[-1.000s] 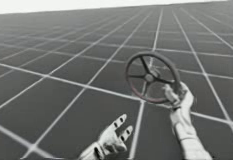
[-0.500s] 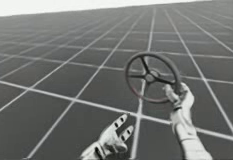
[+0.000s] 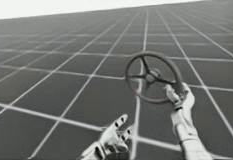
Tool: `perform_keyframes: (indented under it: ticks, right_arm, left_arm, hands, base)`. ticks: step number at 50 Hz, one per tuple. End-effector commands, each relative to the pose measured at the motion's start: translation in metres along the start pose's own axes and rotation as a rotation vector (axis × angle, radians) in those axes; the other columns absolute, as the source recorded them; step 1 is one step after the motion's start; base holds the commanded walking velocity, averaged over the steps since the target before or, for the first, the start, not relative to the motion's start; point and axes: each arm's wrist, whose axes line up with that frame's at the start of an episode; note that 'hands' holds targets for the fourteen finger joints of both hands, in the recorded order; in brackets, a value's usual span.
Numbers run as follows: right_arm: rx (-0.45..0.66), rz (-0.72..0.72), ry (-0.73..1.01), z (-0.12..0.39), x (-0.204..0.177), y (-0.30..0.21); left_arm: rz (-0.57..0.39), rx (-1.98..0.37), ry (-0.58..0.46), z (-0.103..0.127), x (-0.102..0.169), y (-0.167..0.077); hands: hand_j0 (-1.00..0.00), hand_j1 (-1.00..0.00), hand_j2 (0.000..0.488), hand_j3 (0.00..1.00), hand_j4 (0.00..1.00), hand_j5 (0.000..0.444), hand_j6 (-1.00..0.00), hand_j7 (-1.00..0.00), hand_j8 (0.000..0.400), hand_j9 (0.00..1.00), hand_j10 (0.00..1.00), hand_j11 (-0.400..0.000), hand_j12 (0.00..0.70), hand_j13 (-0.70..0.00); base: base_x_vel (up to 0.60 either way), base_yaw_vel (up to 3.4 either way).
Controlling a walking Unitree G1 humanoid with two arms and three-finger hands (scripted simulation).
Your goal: Pick up and drop off the object
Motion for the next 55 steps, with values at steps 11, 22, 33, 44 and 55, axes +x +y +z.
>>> perform_keyframes:
  ticks: [11,22,33,44,55]
  right_arm:
    - [0.026,-0.005,-0.033,0.0084,0.0021,-0.0034]
    - [0.026,-0.005,-0.033,0.0084,0.0021,-0.0034]
    - [0.026,-0.005,-0.033,0.0084,0.0021,-0.0034]
    - [0.026,-0.005,-0.033,0.0084,0.0021,-0.0034]
    - [0.026,-0.005,-0.033,0.0084,0.0021,-0.0034]
  left_arm:
    - [-0.007,0.016,0.006,0.0011,0.0023,-0.0046]
    - [-0.007,0.016,0.006,0.0011,0.0023,-0.0046]
    - [-0.007,0.016,0.006,0.0011,0.0023,-0.0046]
    - [-0.007,0.016,0.006,0.0011,0.0023,-0.0046]
    - [-0.007,0.016,0.006,0.0011,0.0023,-0.0046]
  hands:
    - [0.00,0.00,0.000,1.00,1.00,0.000,0.00,0.00,0.000,1.00,1.00,-0.400,0.000,-0.700]
    - [0.00,0.00,0.000,1.00,1.00,0.000,0.00,0.00,0.000,1.00,1.00,-0.400,0.000,-0.700]
    - [0.00,0.00,0.000,1.00,1.00,0.000,0.00,0.00,0.000,1.00,1.00,-0.400,0.000,-0.700]
    - [0.00,0.00,0.000,1.00,1.00,0.000,0.00,0.00,0.000,1.00,1.00,-0.400,0.000,-0.700]
    - [0.00,0.00,0.000,1.00,1.00,0.000,0.00,0.00,0.000,1.00,1.00,-0.400,0.000,-0.700]
  base:
    - [0.57,-0.05]
    - [0.56,-0.07]
    - [0.58,-0.03]
    - [0.57,-0.05]
    - [0.59,-0.02]
